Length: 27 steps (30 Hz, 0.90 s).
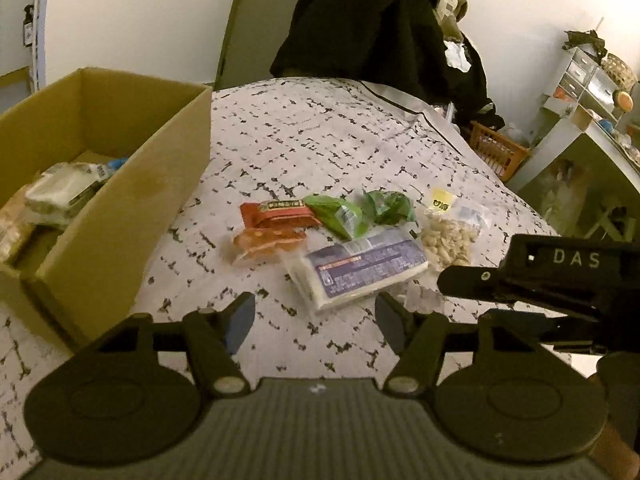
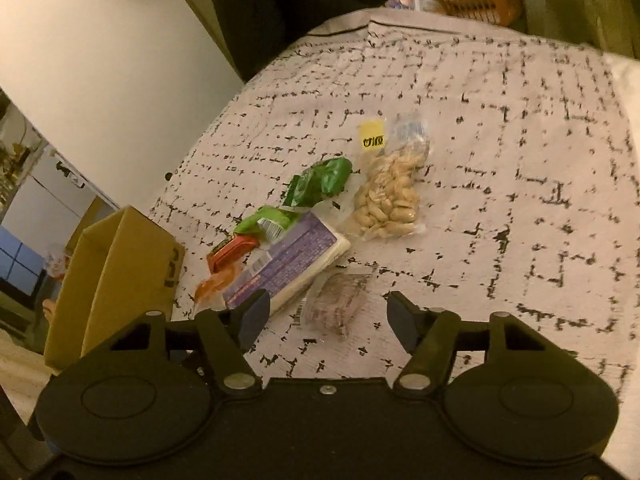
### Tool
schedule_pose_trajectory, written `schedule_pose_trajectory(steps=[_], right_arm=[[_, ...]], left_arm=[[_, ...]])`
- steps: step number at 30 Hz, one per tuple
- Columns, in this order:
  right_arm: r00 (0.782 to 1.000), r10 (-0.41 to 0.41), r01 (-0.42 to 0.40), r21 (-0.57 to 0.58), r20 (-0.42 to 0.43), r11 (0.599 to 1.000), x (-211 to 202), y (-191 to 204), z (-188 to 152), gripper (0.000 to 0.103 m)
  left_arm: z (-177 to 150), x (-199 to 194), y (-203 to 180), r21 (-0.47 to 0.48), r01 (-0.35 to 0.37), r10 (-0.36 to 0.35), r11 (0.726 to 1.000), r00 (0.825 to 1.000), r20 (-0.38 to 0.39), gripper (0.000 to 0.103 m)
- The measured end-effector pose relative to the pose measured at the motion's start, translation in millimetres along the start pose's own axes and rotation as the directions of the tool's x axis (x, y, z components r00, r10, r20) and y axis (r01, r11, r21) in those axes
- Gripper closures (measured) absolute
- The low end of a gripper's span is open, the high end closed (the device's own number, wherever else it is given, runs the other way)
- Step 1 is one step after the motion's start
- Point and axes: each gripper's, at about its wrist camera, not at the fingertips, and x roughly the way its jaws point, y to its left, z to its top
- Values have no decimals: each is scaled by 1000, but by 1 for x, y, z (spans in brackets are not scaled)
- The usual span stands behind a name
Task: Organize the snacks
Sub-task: 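Close the left tool on the purple-labelled bar while the right tool grasps the small clear packet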
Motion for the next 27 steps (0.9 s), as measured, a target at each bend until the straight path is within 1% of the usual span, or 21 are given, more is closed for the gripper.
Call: schedule_pose_trajectory(steps=[3,6,8,10,11,12,13,14,15,17,20,22,24,27], right_arm=[[999,9,-7,50,-38,999,14,-5,0,40],[998,-10,12,40,-65,999,26,-3,-2,39],[998,-10,12,35,-59,999,28,-2,-2,39],[999,-6,8,42,-52,999,30,-3,-1,40],[999,-10,12,41,-49,999,33,-3,-1,45],[999,-19,20,32,-46,999,34,-2,-1,56],[999,-26,27,24,-42,999,35,-2,-1,64],[999,-22,23,21,-48,1000,37,-3,-1,70],[999,-12,13,30,-53,999,38,-6,-1,72],[999,7,-4,60,-52,998,38,-12,1,74],[999,15,-11,89,-44,996,35,-17,2,75],[1000,-3,6,87,-30,996,31,-18,2,75],[1000,-13,15,96,-19,995,28,-21,3,75],[999,-34,34,109,0,993,23,-24,4,75]], left_arm=[[2,7,1,31,31,-31,999,1000,-2,38],[2,15,2,61,40,-40,997,999,-10,38],[3,17,3,75,26,-26,997,1000,-1,38],[6,18,3,87,27,-28,996,1000,9,37],[7,18,3,91,29,-30,995,999,18,34],[9,17,2,96,32,-35,995,999,26,34],[11,18,1,111,40,-44,993,998,34,33],[12,19,-1,132,48,-53,990,998,37,32],[13,21,-3,148,51,-56,988,998,35,32],[15,27,-6,168,59,-63,984,998,19,31],[20,36,-12,218,50,-52,975,999,4,30],[23,41,-17,260,52,-51,964,999,-11,29],[26,46,-20,278,44,-41,960,999,-17,29],[29,52,-26,303,61,-57,951,998,-22,29]])
